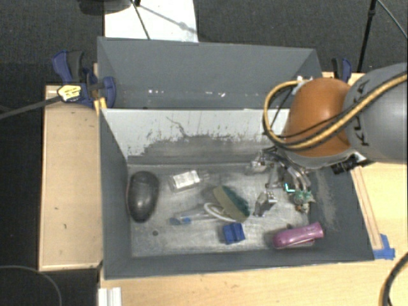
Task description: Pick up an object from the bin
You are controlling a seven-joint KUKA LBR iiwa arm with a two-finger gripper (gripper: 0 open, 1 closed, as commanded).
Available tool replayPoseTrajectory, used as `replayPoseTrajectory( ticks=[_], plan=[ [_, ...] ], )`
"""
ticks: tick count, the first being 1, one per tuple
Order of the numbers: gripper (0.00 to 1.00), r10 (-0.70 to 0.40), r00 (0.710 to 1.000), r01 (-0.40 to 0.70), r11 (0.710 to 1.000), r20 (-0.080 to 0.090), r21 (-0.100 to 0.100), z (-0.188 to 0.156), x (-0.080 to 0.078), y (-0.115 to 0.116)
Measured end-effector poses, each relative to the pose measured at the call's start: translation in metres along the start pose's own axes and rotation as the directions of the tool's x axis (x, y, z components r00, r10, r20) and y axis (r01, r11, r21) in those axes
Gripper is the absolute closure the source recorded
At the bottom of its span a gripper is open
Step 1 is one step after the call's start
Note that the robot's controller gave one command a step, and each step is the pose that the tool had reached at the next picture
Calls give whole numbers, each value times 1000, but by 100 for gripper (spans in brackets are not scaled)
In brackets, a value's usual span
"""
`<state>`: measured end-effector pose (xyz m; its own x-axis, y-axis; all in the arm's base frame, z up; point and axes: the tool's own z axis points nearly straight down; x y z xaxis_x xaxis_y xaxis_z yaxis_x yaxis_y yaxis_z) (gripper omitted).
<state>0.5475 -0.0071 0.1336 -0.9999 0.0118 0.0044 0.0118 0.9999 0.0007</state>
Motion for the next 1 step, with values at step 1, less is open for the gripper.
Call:
replayPoseTrajectory(
  ticks=[1],
  plan=[
    [0,-41,999,41,999,3,-4,54,20,86]
  ],
)
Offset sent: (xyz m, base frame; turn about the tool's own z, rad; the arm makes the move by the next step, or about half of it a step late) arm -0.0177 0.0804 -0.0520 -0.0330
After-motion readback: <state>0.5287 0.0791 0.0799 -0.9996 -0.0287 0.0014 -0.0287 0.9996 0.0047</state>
